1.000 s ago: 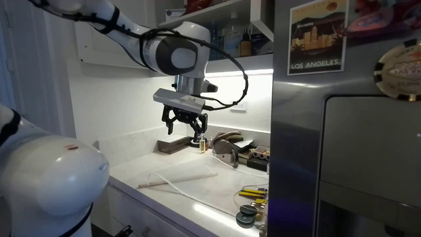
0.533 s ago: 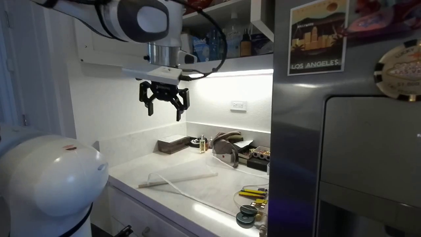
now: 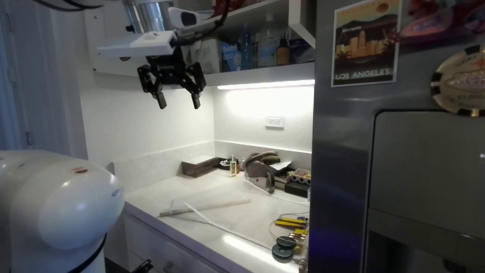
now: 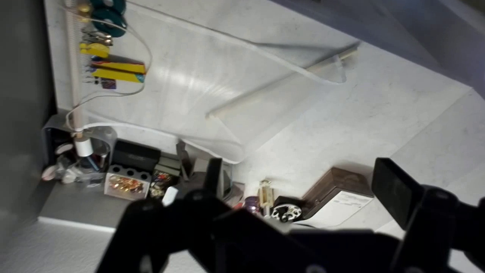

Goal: Close the right cabinet door then hang the white net on the hanger on the side of the fridge

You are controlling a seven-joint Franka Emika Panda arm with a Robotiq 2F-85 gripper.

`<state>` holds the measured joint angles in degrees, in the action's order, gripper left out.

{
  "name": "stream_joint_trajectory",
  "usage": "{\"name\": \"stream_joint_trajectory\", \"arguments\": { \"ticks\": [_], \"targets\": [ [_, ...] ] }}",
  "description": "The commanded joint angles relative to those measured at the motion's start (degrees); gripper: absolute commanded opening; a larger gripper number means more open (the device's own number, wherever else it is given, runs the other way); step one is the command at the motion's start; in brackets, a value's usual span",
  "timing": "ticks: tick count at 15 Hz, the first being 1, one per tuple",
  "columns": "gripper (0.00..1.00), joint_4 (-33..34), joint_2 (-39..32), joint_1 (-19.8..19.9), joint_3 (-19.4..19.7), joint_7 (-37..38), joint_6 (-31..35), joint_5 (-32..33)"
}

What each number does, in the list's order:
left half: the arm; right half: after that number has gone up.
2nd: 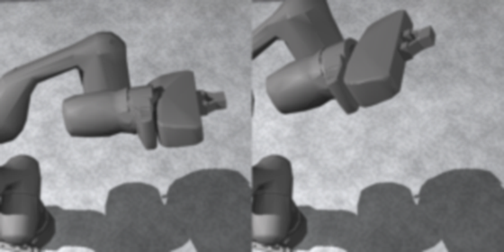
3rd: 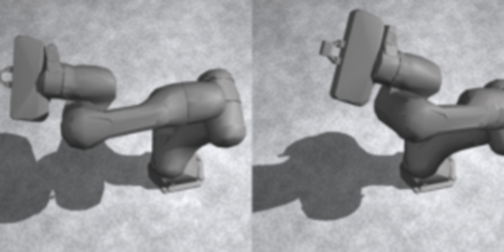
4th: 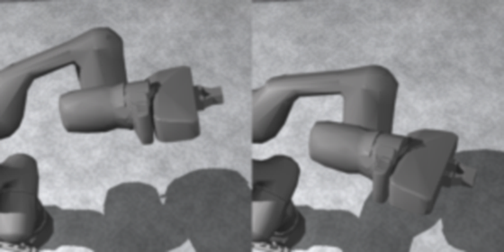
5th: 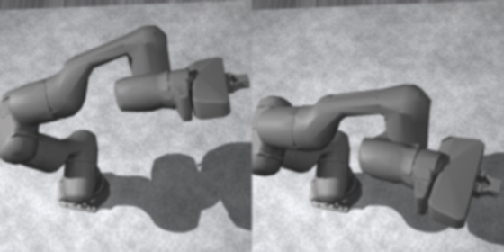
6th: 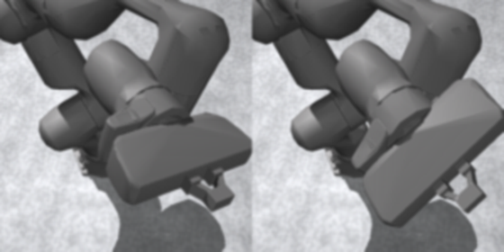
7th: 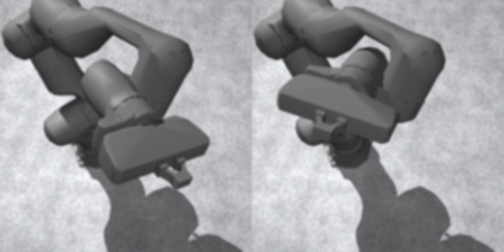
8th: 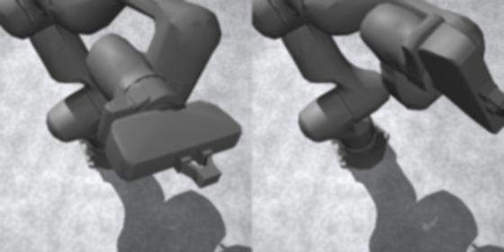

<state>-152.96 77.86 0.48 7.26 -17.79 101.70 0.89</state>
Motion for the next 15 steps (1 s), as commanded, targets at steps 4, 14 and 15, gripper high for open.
{"name": "stream_joint_trajectory", "arguments": {
  "ticks": [4, 14, 15],
  "targets": [
    [1.00, 0.7, 8.2, 2.8, -2.9, 5.7, 1.6, 10.1],
    [1.00, 2.2, 7.4, 8.7, 0.6, 12.2, 12.8, 21.4],
    [1.00, 2.6, 7.4, 9.3, 0.9, 12.2, 13.3, 21.9]
  ]
}}
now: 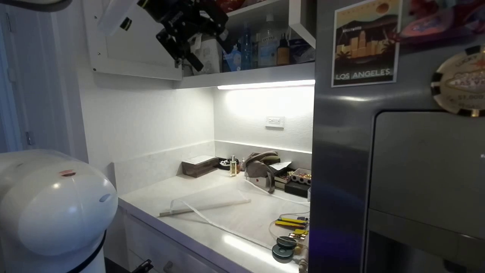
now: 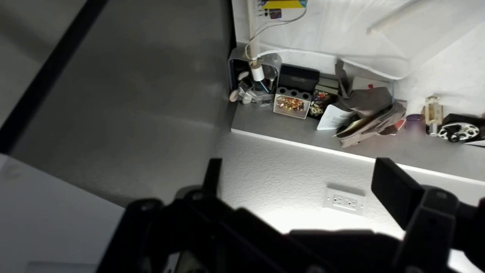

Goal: Close the right cabinet door then hang the white net on the hanger on the side of the fridge

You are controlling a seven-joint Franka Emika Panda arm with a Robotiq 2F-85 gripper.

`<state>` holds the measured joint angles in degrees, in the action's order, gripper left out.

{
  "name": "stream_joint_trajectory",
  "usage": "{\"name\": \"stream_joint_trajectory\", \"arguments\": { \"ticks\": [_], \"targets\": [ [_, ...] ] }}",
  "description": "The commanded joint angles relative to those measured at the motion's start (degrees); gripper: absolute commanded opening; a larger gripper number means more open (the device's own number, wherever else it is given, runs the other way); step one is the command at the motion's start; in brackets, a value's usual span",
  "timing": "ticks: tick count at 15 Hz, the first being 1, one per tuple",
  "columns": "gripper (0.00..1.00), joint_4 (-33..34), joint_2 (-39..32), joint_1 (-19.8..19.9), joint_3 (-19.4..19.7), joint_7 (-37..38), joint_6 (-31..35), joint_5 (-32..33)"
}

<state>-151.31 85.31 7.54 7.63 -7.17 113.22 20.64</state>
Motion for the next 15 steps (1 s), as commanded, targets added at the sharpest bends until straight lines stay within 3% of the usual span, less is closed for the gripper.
{"name": "stream_joint_trajectory", "arguments": {
  "ticks": [1, 15],
  "targets": [
    [1.00, 1.5, 0.0, 3.0, 0.9, 1.7, 2.1, 2.8],
    [1.00, 8.5, 0.0, 7.7, 2.5, 1.6, 2.0, 10.3]
  ]
}}
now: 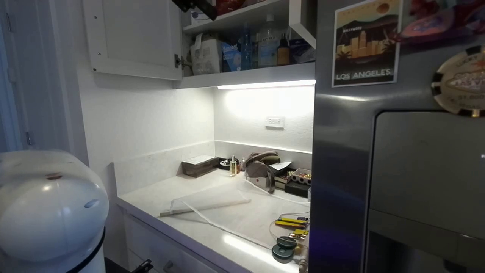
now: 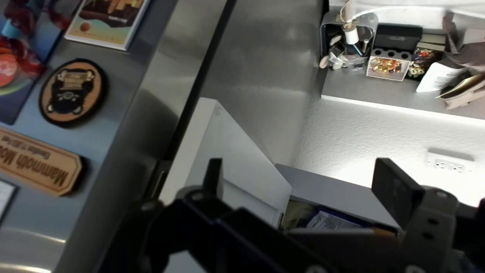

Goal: Close the right cabinet door then hang the white net on the hanger on the side of the fridge

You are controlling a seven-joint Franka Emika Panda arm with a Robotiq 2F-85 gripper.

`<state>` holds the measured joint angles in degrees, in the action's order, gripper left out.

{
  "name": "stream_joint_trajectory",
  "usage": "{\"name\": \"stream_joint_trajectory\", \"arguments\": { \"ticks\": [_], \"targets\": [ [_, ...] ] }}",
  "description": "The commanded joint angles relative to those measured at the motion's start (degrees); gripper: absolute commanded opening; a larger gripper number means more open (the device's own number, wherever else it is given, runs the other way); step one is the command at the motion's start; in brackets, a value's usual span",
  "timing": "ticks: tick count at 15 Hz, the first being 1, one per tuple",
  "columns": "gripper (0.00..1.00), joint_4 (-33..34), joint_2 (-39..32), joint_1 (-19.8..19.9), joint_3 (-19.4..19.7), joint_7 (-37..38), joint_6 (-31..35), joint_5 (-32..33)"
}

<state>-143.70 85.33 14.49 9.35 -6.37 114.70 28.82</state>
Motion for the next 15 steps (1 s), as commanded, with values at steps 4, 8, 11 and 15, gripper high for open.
{"name": "stream_joint_trajectory", "arguments": {
  "ticks": [4, 8, 11, 15],
  "targets": [
    [1.00, 1.8, 0.0, 0.5, 3.0, 0.0, 0.4, 3.5],
    [1.00, 1.8, 0.0, -0.9, 6.9, -2.0, 2.3, 4.5],
    [1.00, 1.4, -0.3, -0.9, 9.4, -2.1, 4.2, 5.3],
    [1.00, 0.6, -0.7, -2.1, 12.0, -3.0, 8.2, 5.6]
  ]
}}
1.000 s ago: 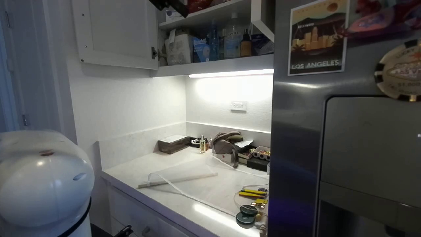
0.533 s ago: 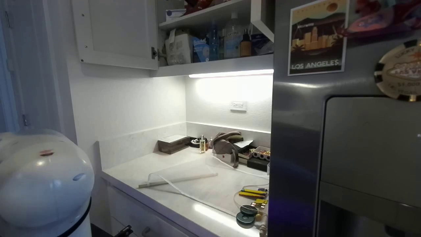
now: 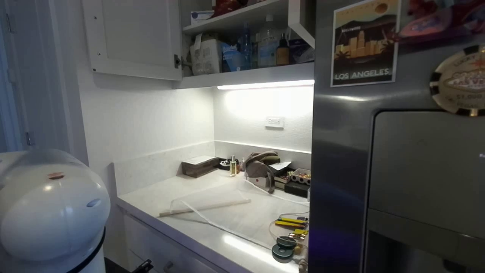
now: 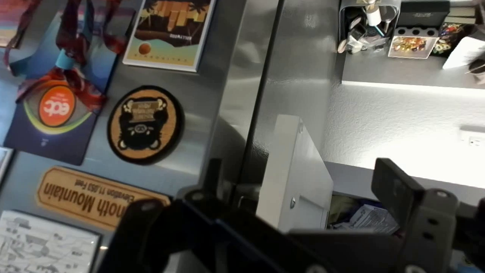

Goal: Close the right cabinet door then hang the white net on the hanger on the side of the fridge

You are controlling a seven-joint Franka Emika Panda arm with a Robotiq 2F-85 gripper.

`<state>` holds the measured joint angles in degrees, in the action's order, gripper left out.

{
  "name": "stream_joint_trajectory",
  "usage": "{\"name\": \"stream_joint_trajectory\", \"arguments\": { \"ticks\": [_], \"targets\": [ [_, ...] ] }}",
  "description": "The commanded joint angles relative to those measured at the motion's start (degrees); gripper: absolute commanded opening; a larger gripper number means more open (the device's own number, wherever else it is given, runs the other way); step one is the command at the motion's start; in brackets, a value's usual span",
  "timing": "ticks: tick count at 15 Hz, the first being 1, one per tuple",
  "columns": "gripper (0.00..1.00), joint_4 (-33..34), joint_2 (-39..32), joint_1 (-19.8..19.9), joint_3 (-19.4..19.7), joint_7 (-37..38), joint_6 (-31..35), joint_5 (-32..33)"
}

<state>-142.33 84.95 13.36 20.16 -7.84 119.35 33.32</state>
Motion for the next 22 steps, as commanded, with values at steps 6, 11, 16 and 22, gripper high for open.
{"name": "stream_joint_trajectory", "arguments": {
  "ticks": [6, 11, 16, 22],
  "targets": [
    [1.00, -3.7, -0.8, -2.4, 4.3, -4.0, 11.1, 0.0],
    [1.00, -5.6, -0.9, -2.5, 5.9, -5.7, 14.3, -1.0],
    [1.00, -6.2, -0.5, -7.2, 7.7, -9.3, 14.6, -7.1],
    [1.00, -6.8, -0.5, -13.9, 9.7, -13.8, 14.2, -16.5]
  ]
}}
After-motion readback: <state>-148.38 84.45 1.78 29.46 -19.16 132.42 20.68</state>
